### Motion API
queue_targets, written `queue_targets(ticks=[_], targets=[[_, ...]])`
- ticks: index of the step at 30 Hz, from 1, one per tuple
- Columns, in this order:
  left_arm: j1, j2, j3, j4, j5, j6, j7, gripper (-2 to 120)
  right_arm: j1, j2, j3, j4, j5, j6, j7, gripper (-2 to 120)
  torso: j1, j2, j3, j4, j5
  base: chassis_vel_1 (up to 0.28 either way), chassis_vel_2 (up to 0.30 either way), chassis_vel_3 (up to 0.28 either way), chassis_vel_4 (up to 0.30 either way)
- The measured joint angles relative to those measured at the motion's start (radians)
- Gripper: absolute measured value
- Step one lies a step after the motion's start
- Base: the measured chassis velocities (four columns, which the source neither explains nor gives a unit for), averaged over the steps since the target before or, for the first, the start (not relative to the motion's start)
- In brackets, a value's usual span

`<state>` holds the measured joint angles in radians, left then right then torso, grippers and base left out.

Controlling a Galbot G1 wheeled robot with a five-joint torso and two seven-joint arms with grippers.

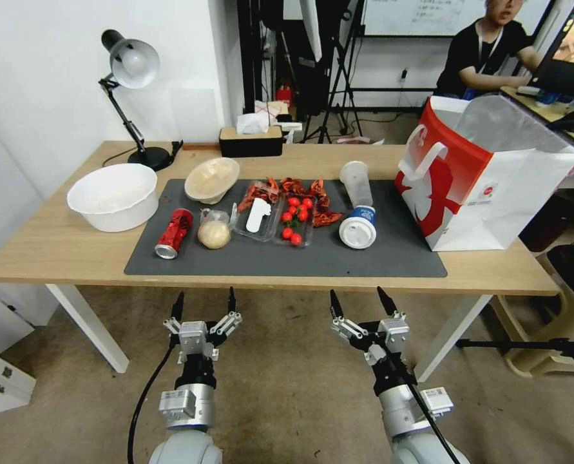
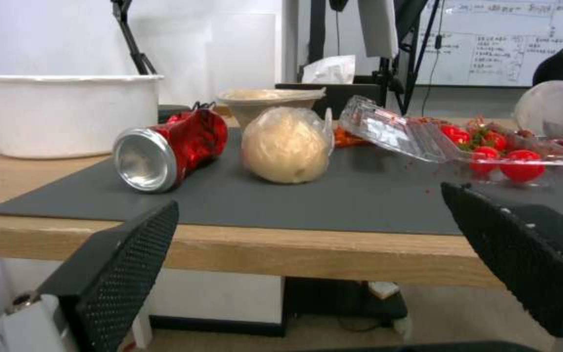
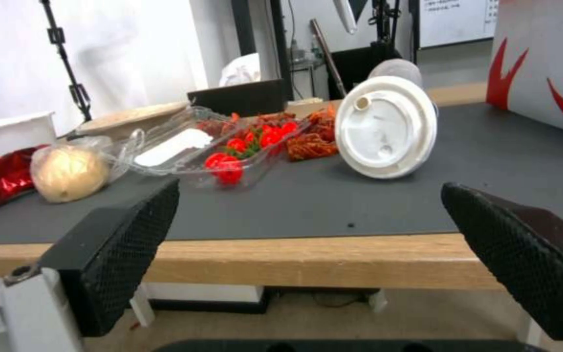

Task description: Pick up the trash from the table and place it into the takeout bag.

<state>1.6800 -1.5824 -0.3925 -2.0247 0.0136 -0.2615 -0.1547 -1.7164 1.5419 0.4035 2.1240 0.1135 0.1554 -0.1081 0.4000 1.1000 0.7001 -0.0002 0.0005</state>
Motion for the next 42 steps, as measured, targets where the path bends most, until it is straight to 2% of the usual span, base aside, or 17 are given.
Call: queue_targets(ticks=[13,20,24,32,37,42], targets=[[0.002,0.017,-0.005,0.007,-0.008,-0.004,0.024,100,0.0,-0.009,0.018,-0.008,-0.001,-0.001,0.008,100,0.0,0.0,0.0,0.0003,-0.001,0.0,0.0,0.0,0.0],[-0.011,0.136,-0.049,0.012,-0.051,0.017,0.054,100,0.052,-0.088,0.046,-0.016,0.048,-0.018,0.012,100,0.0,0.0,0.0,0.0002,-0.0004,0.0,0.0,0.0,0.0],[-0.009,0.145,-0.058,0.012,-0.053,0.015,0.059,100,0.074,-0.102,0.058,-0.011,0.081,-0.041,0.019,100,0.0,0.0,0.0,0.0002,-0.0005,0.0,0.0,0.0,0.0],[0.0,0.122,-0.059,0.015,-0.053,0.002,0.06,100,0.219,-0.162,0.043,-0.018,0.152,-0.103,0.127,100,0.0,0.0,0.0,0.0003,-0.0004,0.0,0.0,0.0,0.0],[-0.006,0.133,-0.068,0.028,-0.053,0.003,0.063,100,0.371,-0.247,0.001,-0.048,0.214,-0.2,0.257,100,0.0,0.0,0.0,0.0003,-0.0005,0.0,0.0,0.0,0.0],[-0.008,0.129,-0.07,0.031,-0.055,0.005,0.064,100,0.446,-0.276,-0.031,-0.064,0.304,-0.269,0.332,100,0.0,0.0,0.0,0.0003,-0.0005,0.0,0.0,0.0,0.0]])
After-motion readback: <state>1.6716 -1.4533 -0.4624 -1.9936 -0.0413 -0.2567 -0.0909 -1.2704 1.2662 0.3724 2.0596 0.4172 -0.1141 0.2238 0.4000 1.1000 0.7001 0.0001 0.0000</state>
